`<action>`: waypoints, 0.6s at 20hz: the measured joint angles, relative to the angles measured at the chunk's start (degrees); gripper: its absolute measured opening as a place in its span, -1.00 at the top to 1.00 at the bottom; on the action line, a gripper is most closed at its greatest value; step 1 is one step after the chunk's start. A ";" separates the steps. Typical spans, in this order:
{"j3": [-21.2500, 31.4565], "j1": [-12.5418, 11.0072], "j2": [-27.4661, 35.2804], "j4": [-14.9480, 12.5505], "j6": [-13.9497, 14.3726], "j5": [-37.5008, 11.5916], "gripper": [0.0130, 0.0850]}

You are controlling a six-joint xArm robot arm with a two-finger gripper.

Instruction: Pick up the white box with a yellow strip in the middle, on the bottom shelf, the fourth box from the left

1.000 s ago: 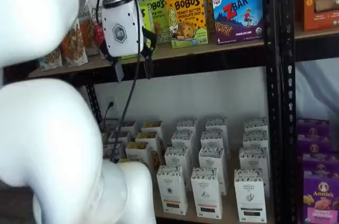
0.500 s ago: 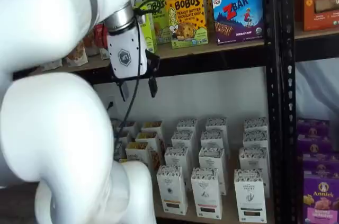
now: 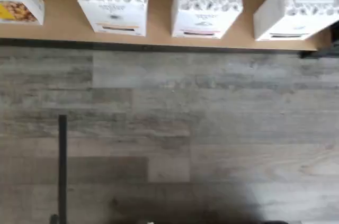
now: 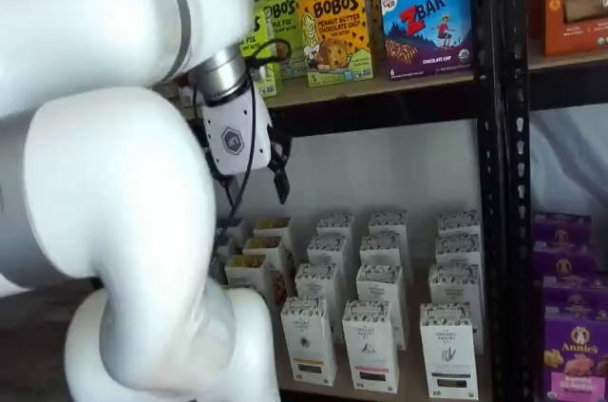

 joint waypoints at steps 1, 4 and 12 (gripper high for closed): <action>0.65 -0.09 0.53 0.48 -0.07 -1.50 -1.00; 2.19 0.45 3.21 0.23 0.93 -5.89 -1.00; 5.14 0.66 11.71 0.72 1.95 -20.47 -1.00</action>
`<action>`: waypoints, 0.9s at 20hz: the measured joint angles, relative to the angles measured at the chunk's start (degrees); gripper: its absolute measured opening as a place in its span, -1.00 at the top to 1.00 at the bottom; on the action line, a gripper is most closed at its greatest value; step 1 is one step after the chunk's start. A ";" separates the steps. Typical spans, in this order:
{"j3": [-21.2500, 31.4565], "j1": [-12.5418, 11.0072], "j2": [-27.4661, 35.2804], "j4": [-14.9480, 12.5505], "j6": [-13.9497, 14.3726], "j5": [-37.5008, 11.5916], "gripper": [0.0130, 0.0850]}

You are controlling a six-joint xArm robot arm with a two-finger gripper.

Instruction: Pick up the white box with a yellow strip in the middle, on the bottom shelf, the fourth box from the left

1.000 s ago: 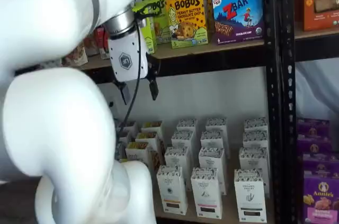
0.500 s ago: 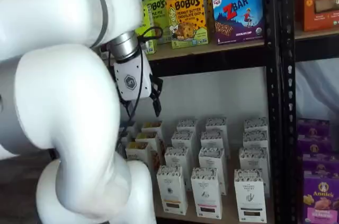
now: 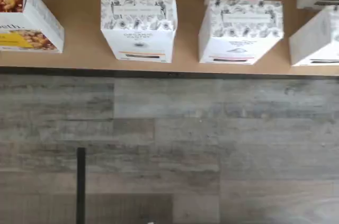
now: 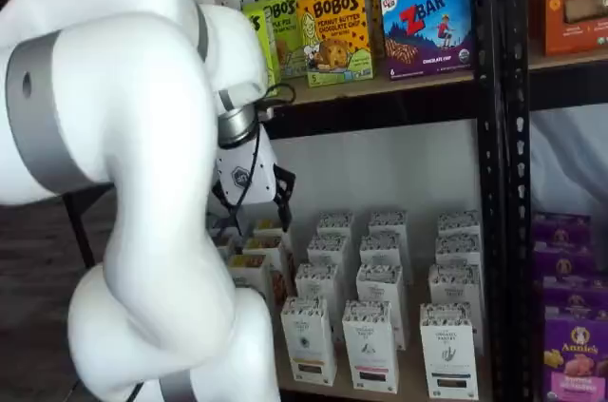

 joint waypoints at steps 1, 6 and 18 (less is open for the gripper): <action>0.10 -0.04 0.98 0.18 -0.08 -1.16 -1.00; 0.03 -0.04 6.69 -0.09 0.39 -6.61 -1.00; -0.02 1.21 21.86 1.77 0.78 -20.89 -1.00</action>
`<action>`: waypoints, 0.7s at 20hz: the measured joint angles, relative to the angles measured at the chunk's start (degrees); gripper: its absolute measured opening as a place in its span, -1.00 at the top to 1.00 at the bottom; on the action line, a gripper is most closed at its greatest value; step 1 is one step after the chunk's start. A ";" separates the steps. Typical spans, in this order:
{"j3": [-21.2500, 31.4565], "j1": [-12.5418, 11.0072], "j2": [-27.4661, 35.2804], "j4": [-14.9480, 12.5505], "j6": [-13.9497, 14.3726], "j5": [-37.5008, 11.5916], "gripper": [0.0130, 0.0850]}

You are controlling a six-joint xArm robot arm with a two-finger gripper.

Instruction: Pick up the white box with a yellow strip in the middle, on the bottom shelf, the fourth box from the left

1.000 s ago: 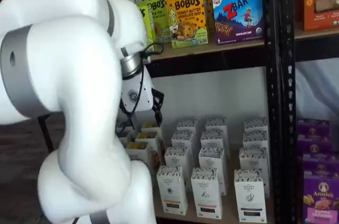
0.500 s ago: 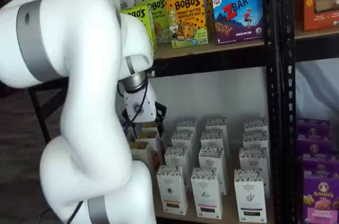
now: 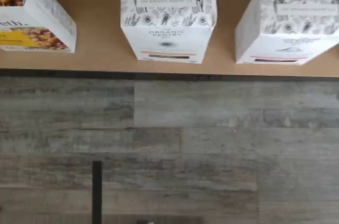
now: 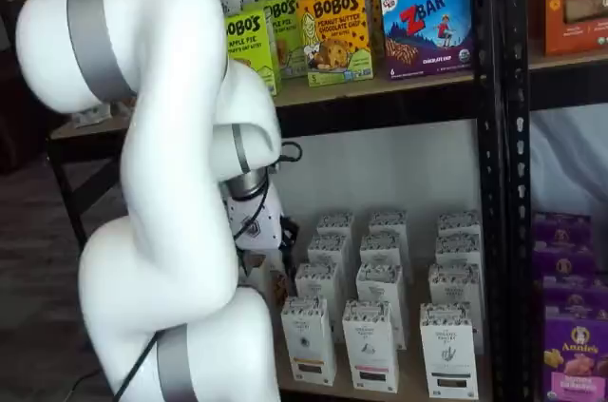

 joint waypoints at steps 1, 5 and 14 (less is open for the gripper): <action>-0.08 0.39 1.78 -0.09 0.51 -1.44 -1.00; -1.14 1.29 6.76 -2.11 3.24 -4.72 -1.00; -5.56 0.77 17.92 -6.52 6.96 -11.56 -1.00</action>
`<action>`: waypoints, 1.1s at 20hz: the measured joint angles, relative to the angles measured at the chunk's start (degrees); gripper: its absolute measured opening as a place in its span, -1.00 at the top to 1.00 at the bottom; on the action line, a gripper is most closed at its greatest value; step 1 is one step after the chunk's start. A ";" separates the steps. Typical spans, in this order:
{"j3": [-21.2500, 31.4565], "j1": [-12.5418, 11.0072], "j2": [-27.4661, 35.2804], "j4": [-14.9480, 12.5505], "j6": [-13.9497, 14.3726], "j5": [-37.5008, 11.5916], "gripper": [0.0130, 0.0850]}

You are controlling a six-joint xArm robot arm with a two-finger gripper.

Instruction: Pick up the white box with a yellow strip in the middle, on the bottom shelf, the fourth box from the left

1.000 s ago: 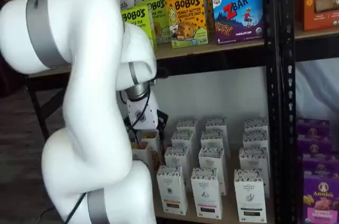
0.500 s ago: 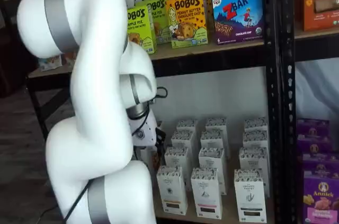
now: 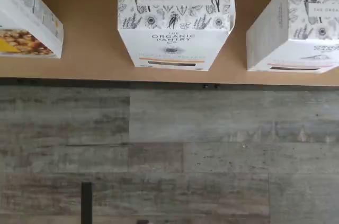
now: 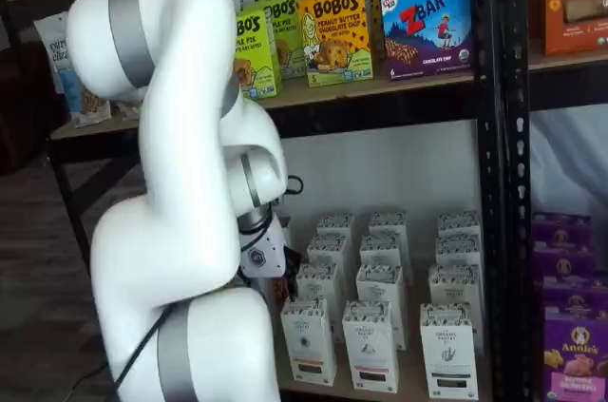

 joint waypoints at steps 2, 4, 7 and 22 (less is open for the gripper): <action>-1.02 -0.31 2.04 0.15 -0.39 -1.04 -1.00; -2.26 -0.67 4.11 -0.31 -0.29 -1.65 -1.00; -4.19 -1.26 7.12 -0.44 -0.70 -2.35 -1.00; -11.94 -2.25 18.13 1.13 -3.10 -5.31 -1.00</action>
